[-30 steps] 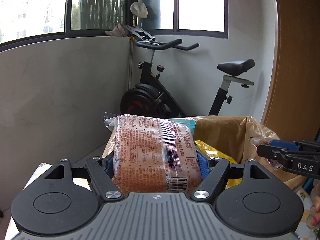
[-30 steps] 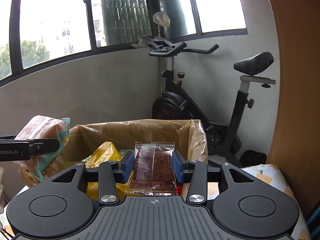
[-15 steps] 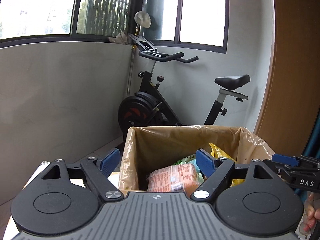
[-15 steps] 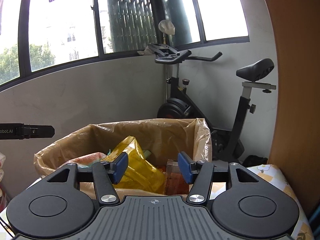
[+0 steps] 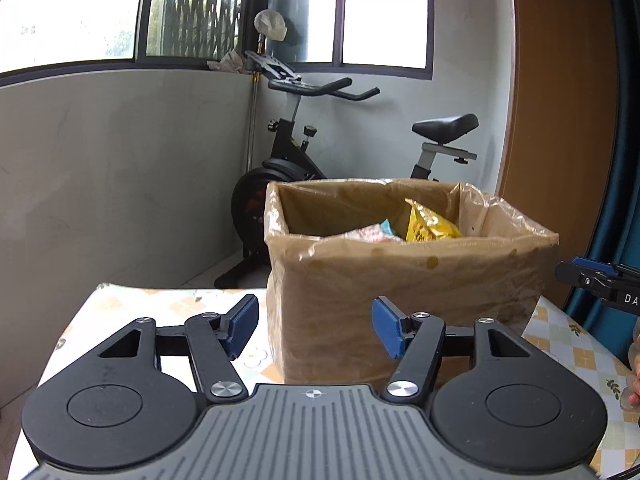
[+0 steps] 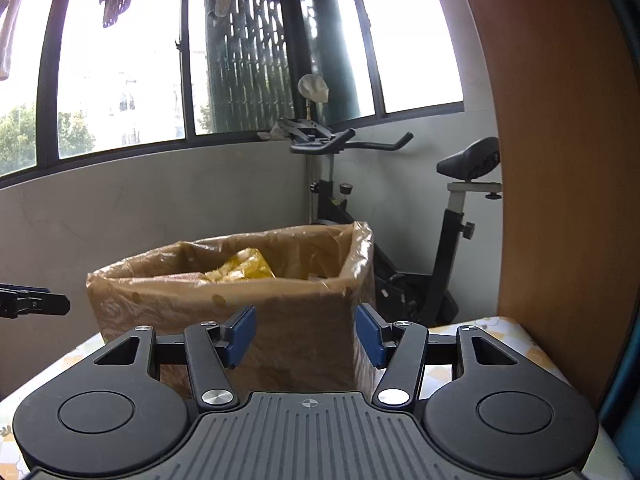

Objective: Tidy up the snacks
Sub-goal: 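Move both grippers back toward the last snacks on the table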

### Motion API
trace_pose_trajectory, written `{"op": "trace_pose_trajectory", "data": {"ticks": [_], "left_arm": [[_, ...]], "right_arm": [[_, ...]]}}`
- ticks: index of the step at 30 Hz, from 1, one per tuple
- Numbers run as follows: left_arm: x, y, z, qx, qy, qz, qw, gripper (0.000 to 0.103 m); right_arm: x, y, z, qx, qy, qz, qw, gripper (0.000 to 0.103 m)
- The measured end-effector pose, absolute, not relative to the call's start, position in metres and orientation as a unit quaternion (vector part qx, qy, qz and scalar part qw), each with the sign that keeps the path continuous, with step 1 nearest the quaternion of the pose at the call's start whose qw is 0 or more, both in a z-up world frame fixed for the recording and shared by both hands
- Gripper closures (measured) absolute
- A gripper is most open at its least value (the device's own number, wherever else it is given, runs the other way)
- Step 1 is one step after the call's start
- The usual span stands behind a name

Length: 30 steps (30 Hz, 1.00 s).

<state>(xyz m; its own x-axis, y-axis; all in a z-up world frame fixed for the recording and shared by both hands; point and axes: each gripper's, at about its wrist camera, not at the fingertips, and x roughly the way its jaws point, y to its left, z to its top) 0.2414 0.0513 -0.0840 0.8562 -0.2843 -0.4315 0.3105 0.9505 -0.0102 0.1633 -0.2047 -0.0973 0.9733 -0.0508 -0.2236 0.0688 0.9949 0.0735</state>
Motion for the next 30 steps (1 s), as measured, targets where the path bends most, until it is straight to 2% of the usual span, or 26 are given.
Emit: {"op": "trace_pose_trajectory", "data": {"ticks": [9, 15, 26, 28, 30], "left_arm": [[0.246, 0.026, -0.147, 0.041, 0.287, -0.181, 0.940, 0.039], [0.261, 0.001, -0.191, 0.063, 0.330, -0.198, 0.921, 0.038], [0.283, -0.020, -0.229, 0.094, 0.376, -0.189, 0.902, 0.039], [0.286, -0.022, -0.234, 0.099, 0.375, -0.177, 0.904, 0.046], [0.285, -0.024, -0.238, 0.103, 0.376, -0.177, 0.904, 0.060]], "right_arm": [[0.160, -0.215, -0.155, 0.051, 0.165, -0.036, 0.984, 0.052], [0.165, -0.228, -0.192, 0.084, 0.208, -0.036, 0.974, 0.062], [0.175, -0.223, -0.233, 0.095, 0.252, -0.026, 0.963, 0.064], [0.176, -0.222, -0.233, 0.091, 0.249, -0.025, 0.964, 0.064], [0.177, -0.222, -0.234, 0.091, 0.255, -0.024, 0.962, 0.064]]}}
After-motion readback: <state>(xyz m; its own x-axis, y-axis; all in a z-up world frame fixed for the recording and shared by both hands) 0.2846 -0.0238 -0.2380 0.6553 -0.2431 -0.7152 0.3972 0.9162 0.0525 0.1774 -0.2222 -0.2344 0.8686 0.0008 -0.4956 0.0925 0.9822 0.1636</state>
